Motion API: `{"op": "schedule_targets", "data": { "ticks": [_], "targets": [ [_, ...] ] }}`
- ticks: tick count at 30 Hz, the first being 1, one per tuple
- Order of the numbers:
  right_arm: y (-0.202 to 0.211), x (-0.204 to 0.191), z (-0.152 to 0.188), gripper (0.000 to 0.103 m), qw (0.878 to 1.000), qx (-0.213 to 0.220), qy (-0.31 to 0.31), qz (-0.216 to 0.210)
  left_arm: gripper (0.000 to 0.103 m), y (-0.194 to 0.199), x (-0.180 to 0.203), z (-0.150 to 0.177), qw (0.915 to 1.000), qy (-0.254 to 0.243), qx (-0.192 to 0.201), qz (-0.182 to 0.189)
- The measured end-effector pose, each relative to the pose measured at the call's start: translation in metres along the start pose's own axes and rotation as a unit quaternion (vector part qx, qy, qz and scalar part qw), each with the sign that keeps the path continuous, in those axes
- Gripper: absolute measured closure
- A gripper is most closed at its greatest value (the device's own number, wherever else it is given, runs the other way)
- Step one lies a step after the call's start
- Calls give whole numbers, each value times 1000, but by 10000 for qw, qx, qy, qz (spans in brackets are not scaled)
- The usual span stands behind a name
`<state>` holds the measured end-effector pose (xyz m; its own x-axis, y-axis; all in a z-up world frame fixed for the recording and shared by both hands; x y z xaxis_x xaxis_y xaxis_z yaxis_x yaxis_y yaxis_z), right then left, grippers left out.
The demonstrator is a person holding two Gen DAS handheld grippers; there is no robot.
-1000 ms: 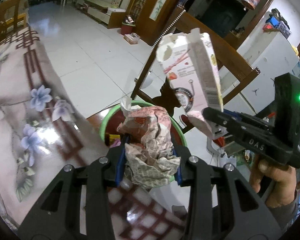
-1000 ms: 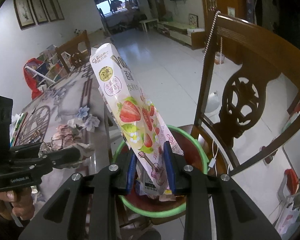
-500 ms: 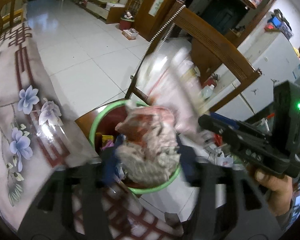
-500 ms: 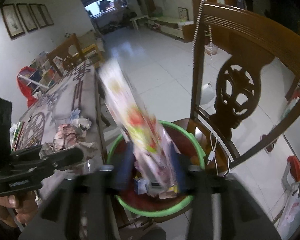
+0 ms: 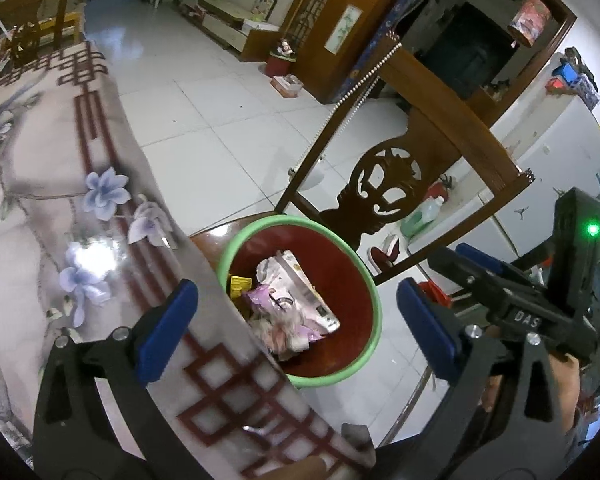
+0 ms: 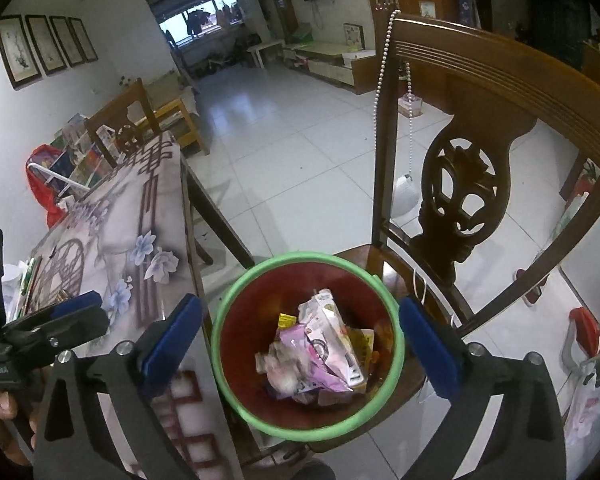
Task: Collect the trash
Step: 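Move both open tools back over the trash on the table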
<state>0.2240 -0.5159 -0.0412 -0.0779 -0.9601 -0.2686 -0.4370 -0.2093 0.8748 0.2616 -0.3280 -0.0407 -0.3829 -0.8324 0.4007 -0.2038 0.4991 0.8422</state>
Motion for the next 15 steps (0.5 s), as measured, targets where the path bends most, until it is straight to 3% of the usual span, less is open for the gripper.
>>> {"op": "schedule_targets", "data": {
  "ticks": [15],
  "targets": [
    [1,-80,-3,8,9966,36,814,-110,6,76,-36,32,9987,114,403,-282]
  ]
}}
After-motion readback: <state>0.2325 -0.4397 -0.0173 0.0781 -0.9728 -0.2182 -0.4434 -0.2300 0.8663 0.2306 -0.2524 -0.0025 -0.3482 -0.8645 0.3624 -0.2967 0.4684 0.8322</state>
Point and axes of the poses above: each gripper's, at about its wrist camera, not at the fingertips, and y roughly against the way its jaws point, x to its right, z to its underside, the point moved 6 cm from there along -y, roughly the way its jaws point, and after that the axes turned 13 degrees about -x, right-handed, at the moved point
